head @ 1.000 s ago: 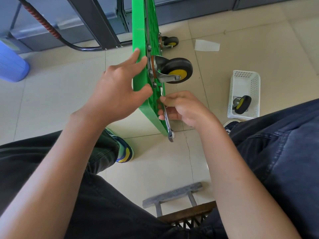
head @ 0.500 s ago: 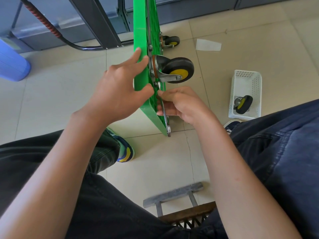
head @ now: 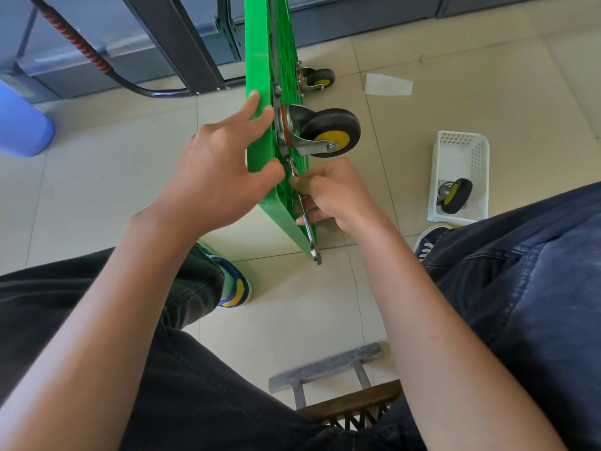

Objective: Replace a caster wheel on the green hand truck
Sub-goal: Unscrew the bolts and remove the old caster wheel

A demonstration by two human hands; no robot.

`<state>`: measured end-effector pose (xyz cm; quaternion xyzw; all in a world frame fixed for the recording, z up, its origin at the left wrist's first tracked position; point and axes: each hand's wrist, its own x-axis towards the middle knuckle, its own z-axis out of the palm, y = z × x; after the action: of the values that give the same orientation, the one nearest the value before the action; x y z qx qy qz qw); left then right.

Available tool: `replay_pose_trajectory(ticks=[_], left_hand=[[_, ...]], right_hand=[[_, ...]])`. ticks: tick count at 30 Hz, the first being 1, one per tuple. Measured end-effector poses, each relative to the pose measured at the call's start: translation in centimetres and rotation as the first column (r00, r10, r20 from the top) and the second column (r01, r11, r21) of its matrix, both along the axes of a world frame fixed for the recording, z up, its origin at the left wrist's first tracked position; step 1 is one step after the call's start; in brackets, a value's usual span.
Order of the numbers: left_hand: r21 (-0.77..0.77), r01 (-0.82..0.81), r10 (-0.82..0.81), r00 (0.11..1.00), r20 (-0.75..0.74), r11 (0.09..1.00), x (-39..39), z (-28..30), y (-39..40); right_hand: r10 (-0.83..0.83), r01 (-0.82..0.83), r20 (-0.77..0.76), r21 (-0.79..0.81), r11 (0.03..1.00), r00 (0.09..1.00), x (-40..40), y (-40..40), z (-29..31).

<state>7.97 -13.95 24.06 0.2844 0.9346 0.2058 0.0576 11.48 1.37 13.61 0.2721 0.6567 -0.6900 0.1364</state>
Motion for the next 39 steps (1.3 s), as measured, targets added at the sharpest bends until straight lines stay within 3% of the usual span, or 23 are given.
replay_pose_trajectory(ticks=[11,16,22,24,29,34,39], left_hand=[[0.002,-0.01,0.01,1.0,0.004,1.0,0.0,-0.1,-0.1],[-0.003,-0.009,0.009,1.0,-0.006,1.0,-0.2,-0.4,-0.1],[-0.014,-0.001,0.001,1.0,-0.012,1.0,-0.2,-0.2,-0.1],[-0.013,-0.007,0.006,1.0,-0.012,1.0,-0.2,-0.2,-0.1],[-0.017,0.0,0.0,1.0,-0.019,1.0,-0.1,-0.2,-0.1],[-0.023,0.011,-0.011,1.0,-0.016,1.0,-0.2,-0.2,-0.1],[-0.007,0.02,-0.02,1.0,-0.014,1.0,-0.2,-0.2,-0.2]], right_hand=[[0.065,0.033,-0.265,0.35,0.936,0.962,-0.2,-0.7,-4.0],[0.215,0.079,-0.414,0.588,0.805,0.885,-0.6,0.2,-5.2],[0.234,0.123,-0.439,0.645,0.755,0.867,-0.2,0.0,-5.9],[0.217,0.075,-0.392,0.608,0.79,0.894,0.3,-0.1,-5.4],[0.109,-0.02,-0.247,0.337,0.941,0.963,1.0,0.1,-3.5],[0.037,-0.032,-0.073,0.065,0.997,0.997,1.2,0.9,-2.1],[-0.068,0.066,-0.003,-0.204,0.977,0.998,1.0,0.7,-0.9]])
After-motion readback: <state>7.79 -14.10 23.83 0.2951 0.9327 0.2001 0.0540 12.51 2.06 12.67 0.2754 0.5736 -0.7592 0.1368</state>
